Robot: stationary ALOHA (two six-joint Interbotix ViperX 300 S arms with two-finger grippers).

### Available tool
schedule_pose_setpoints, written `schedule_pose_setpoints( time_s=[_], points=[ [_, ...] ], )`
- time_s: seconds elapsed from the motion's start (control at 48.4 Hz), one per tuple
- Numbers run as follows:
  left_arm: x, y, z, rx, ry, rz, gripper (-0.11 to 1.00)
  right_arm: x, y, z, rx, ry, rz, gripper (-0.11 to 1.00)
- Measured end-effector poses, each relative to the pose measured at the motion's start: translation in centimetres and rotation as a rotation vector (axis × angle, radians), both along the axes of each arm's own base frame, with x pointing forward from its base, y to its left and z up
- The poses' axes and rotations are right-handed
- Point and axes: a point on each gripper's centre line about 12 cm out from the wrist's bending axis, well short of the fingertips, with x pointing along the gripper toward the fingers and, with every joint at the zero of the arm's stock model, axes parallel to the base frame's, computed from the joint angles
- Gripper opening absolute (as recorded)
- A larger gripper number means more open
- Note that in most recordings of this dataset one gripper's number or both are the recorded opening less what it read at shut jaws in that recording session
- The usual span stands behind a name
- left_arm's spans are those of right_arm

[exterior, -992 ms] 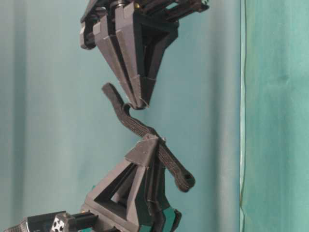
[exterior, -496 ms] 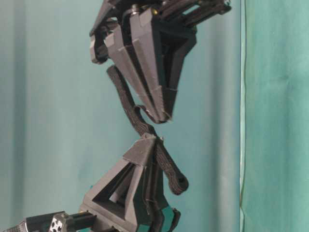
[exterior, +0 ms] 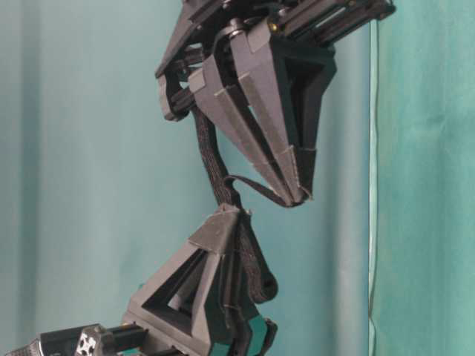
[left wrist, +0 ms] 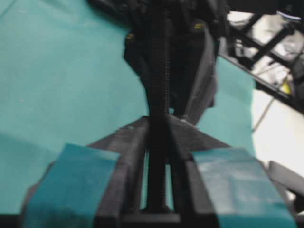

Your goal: Peel off the Velcro with your right arm.

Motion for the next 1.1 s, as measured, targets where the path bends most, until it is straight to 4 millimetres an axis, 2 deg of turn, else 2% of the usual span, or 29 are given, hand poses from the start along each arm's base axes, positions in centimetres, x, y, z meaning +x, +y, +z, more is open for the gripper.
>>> schedule_pose_setpoints(
  time_s=[0.702,1.095],
  points=[
    [0.0,0.0,-0.1,0.000,0.003,0.000,0.10,-0.4,1.8,-1.8,-0.034,0.139,0.030,-0.09],
    [0.0,-0.1,-0.1,0.001,0.003,-0.002,0.10,-1.0,2.3,-1.4,-0.039,0.153,0.042,-0.09]
  ],
)
